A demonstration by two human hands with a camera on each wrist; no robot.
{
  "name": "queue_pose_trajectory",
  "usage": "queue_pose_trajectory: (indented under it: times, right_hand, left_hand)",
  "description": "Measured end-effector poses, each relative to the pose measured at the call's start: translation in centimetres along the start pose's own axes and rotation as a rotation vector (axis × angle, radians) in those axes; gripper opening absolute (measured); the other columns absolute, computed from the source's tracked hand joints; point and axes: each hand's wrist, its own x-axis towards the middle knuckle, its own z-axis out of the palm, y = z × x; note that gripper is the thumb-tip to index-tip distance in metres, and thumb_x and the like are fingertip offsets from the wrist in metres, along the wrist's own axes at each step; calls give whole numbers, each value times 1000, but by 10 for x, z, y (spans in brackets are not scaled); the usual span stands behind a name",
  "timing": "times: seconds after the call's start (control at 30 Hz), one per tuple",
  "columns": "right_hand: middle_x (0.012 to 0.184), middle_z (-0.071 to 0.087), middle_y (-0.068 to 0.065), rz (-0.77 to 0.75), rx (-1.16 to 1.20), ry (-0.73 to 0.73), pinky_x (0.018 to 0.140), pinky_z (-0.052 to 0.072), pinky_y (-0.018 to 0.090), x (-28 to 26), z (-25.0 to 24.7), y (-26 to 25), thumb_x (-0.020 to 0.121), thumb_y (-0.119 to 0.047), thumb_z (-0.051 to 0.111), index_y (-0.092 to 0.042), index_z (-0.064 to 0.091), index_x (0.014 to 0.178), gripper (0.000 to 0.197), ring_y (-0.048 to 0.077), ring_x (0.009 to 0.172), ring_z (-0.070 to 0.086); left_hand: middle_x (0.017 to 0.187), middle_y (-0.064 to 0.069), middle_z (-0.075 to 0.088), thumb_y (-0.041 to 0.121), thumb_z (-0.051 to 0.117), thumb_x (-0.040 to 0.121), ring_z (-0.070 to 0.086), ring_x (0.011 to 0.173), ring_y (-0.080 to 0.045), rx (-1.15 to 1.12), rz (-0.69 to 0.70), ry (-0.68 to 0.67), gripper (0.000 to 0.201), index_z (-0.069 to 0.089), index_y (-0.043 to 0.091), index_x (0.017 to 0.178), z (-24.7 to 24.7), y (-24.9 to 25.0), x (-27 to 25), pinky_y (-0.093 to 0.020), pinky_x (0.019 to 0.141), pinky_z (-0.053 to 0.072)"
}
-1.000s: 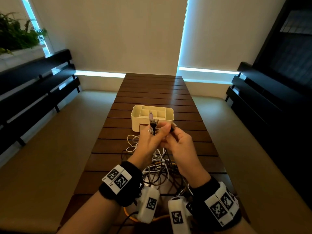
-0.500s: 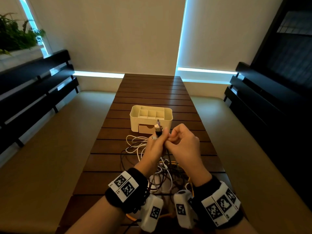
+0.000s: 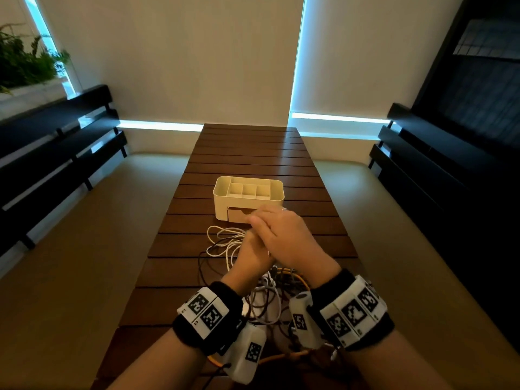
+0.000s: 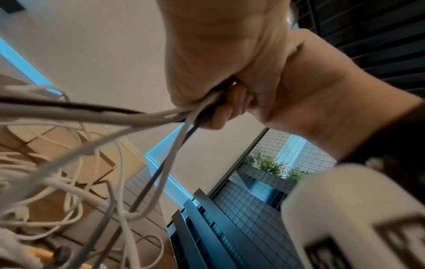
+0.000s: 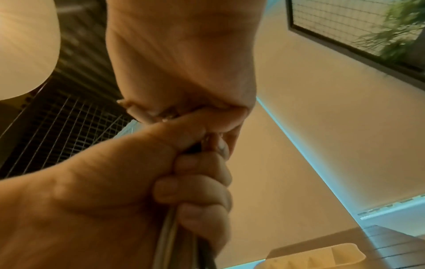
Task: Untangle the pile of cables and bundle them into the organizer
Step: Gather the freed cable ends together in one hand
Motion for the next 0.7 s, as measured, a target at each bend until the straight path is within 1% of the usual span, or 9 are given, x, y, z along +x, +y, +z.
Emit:
queue_pose_trajectory:
  times: [0.17, 0.23, 0.27, 0.37, 0.43, 0.5, 0.57, 0.63, 0.7]
  right_hand:
    - [107, 67, 3, -195, -64, 263, 78, 55, 32, -13, 17, 5, 93, -29, 42, -13, 65, 111, 34, 17, 92, 65]
    - [103, 69, 3, -194, 130, 291, 80, 55, 30, -13, 19, 4, 91, -33, 44, -14, 67, 110, 35, 15, 92, 65]
    - [102, 69, 2, -120, 298, 303, 81, 54, 29, -13, 14, 2, 92, -38, 43, -16, 66, 111, 38, 13, 93, 65]
    - [115, 62, -12, 67, 729, 324, 89, 48, 21, -16, 1, 0, 91, -52, 33, -26, 58, 119, 45, -3, 107, 58]
    - [125, 54, -16, 23, 566, 348, 104, 32, 13, -19, 3, -4, 91, -58, 25, -28, 52, 125, 52, -14, 116, 45]
    - [133, 53, -10, -63, 88, 297, 115, 15, 24, -19, 19, -6, 93, -58, 14, -22, 53, 129, 64, -4, 128, 40]
    - [135, 55, -2, -46, -109, 290, 116, 17, 34, -15, 34, 7, 97, -49, 12, -16, 55, 128, 62, 10, 130, 44]
    - [134, 55, -1, 119, 48, 243, 114, 28, 38, -9, 27, 14, 100, -40, 20, -15, 50, 132, 51, 10, 125, 48]
    - [120, 58, -3, 222, 172, 164, 109, 34, 34, -7, 23, 19, 101, -31, 29, -17, 43, 138, 42, 9, 113, 50]
  left_hand:
    - [90, -14, 60, -12, 44, 92, 54, 76, -3, 97, -205, -126, 19, 52, -12, 108, -7, 2, -15, -6, 69, 46]
    - [85, -9, 62, -10, 50, 89, 60, 79, -9, 197, -249, 9, 13, 58, -8, 100, -6, -5, -20, -20, 72, 51]
    - [72, -2, 60, -4, 55, 88, 58, 69, -8, 81, -234, -134, 6, 60, -5, 84, -7, -12, -17, -25, 65, 49]
    - [64, -8, 57, 33, 63, 78, 51, 61, -14, 84, -110, 13, 40, 57, -6, 74, -14, -13, -3, -27, 57, 40]
    - [66, -3, 57, 28, 60, 85, 54, 61, -12, 32, -79, -13, 27, 57, 5, 72, -14, -11, -5, -22, 55, 42]
    - [75, 13, 51, 9, 45, 97, 58, 63, 5, 33, -89, -41, 29, 49, 27, 75, -11, -3, -7, -10, 59, 47]
    - [78, 12, 51, 6, 41, 98, 57, 69, 4, 111, -107, -30, 32, 47, 29, 76, -11, -10, -4, -16, 70, 48]
    - [71, -8, 59, 5, 56, 88, 56, 70, -18, 178, -114, 4, 18, 54, 10, 71, -10, -15, 2, -41, 69, 50]
    - [67, -8, 60, 3, 62, 82, 55, 67, -19, 172, -147, -7, 16, 54, 10, 69, -7, -17, 3, -39, 64, 48]
